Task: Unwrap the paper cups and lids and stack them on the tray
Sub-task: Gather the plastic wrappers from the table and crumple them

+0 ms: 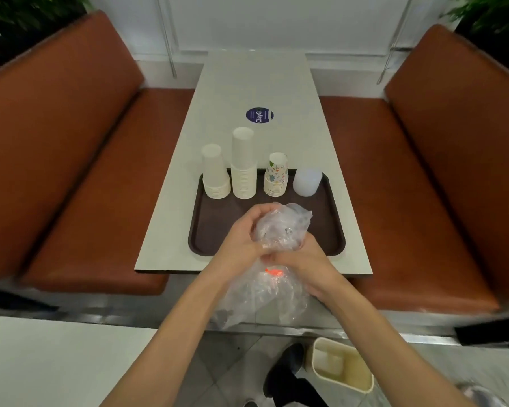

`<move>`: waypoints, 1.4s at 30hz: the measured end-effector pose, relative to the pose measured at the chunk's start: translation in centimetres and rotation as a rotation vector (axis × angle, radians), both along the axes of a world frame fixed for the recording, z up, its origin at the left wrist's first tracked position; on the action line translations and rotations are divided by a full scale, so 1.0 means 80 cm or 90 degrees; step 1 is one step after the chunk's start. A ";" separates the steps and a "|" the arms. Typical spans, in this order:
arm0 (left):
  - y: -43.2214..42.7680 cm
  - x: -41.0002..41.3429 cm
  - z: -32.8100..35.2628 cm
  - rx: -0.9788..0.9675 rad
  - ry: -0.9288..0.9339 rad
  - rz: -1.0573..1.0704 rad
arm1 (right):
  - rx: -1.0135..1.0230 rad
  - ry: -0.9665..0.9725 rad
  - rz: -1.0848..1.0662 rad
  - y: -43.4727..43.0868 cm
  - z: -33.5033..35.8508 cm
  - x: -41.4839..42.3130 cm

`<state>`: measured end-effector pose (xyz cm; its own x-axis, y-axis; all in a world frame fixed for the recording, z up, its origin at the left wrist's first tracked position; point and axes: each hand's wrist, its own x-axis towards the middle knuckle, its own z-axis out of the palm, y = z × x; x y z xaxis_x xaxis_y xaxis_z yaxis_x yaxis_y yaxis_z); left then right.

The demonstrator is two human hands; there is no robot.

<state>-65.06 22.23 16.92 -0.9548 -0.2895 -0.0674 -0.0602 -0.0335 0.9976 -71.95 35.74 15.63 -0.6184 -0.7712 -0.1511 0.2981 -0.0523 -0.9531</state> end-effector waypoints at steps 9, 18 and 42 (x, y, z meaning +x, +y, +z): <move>-0.006 0.089 -0.060 -0.044 -0.160 -0.059 | 0.131 -0.103 -0.202 0.046 -0.047 0.026; 0.145 0.093 -0.097 0.288 -0.215 -0.079 | 0.197 -0.138 -0.318 0.112 -0.078 0.040; 0.390 0.061 -0.344 0.098 -0.628 0.097 | 0.328 -0.472 0.039 0.431 -0.272 0.024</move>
<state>-60.18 53.44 -10.56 -0.4065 -0.3262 -0.8534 -0.8402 -0.2335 0.4894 -70.05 70.22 -6.09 -0.1838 -0.5259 -0.8305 0.8334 0.3647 -0.4154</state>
